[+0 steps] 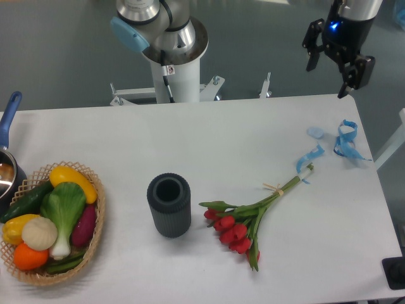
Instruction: Pick up the flowers from the table
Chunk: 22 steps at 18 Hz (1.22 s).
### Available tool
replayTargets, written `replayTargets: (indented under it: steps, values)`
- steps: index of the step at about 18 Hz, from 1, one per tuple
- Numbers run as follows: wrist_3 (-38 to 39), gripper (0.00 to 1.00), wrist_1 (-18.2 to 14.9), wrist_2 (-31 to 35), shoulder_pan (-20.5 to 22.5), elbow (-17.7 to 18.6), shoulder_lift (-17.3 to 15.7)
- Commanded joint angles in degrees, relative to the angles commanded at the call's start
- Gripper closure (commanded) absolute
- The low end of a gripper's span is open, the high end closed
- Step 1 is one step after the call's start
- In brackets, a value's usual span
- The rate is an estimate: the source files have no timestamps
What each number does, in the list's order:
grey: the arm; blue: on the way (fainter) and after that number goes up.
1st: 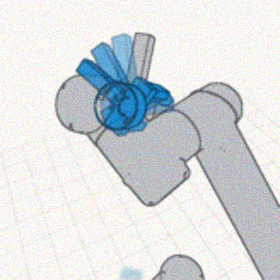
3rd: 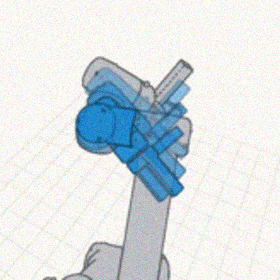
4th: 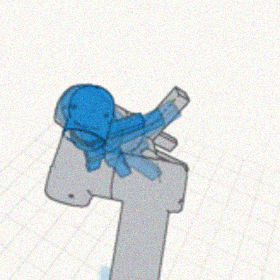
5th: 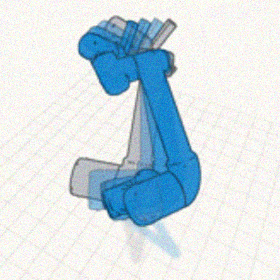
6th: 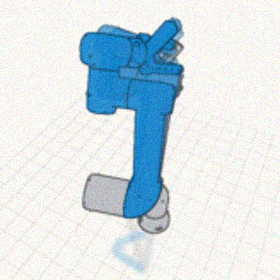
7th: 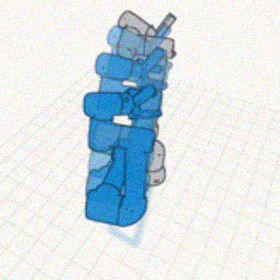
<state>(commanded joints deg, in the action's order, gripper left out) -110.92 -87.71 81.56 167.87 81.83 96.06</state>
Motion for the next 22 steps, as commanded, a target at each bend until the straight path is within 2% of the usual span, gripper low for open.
replayTargets:
  steps: [6, 9, 13, 16, 18, 20, 22]
  values:
    - [0.17, 0.00, 0.35, 0.00, -0.53, 0.52, -0.17]
    - [0.79, 0.00, 1.84, -0.70, -0.53, 2.89, -0.44]
    - [8.51, 0.00, 9.48, -2.64, -0.61, 8.51, -2.02]
    - [12.73, 0.00, 11.86, -2.90, -3.59, 11.50, -1.94]
    - [16.86, 0.00, 13.09, -3.16, -5.18, 12.74, -0.89]
    - [18.80, 0.00, 16.77, -3.08, -5.54, 13.44, 1.13]
    - [21.34, 0.00, 18.71, -2.90, -7.55, 13.97, 3.42]
